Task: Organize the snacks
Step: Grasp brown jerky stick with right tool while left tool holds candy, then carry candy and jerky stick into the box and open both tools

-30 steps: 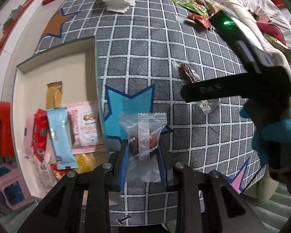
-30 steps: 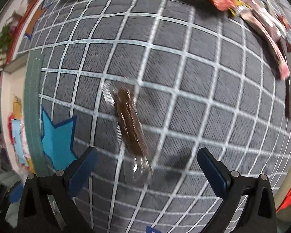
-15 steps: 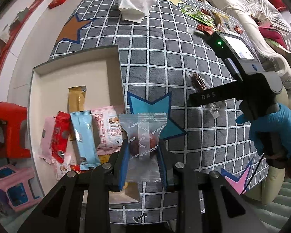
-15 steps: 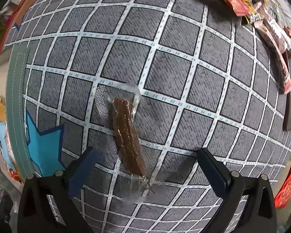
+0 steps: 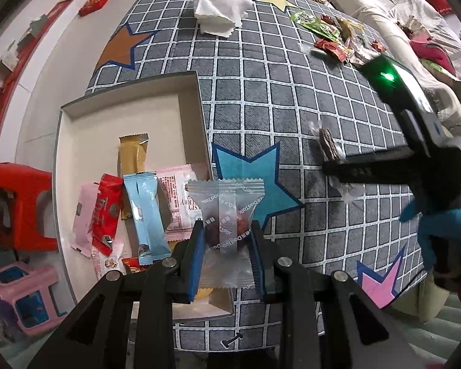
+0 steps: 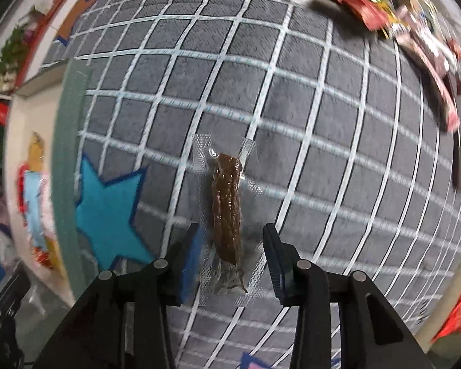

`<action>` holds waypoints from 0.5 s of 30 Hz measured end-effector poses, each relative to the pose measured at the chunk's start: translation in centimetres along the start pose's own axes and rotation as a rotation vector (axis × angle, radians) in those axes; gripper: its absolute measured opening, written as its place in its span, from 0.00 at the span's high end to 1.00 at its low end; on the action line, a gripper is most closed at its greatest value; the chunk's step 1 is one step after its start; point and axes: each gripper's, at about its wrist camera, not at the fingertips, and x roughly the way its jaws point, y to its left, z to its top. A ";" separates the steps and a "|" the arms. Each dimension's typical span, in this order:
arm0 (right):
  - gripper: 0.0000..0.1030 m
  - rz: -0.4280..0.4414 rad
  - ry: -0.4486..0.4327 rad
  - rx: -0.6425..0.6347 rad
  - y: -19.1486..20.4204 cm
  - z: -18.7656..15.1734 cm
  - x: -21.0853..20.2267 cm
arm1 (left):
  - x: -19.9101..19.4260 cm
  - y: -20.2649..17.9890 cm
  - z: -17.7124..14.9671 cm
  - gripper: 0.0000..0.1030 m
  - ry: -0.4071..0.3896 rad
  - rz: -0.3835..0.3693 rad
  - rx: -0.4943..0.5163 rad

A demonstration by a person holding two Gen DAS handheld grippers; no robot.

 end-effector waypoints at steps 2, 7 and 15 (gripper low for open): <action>0.59 0.028 0.004 0.016 0.2 -1.3 -0.3 | 0.1 -0.1 -0.2 0.71 0.003 0.000 0.008; 0.59 0.071 0.011 0.050 0.8 -4.2 -1.1 | 0.1 -0.2 -0.9 0.71 0.008 0.001 0.023; 0.59 0.105 -0.003 0.080 2.2 -6.8 -2.6 | -0.5 1.1 -1.6 0.71 -0.003 0.001 -0.009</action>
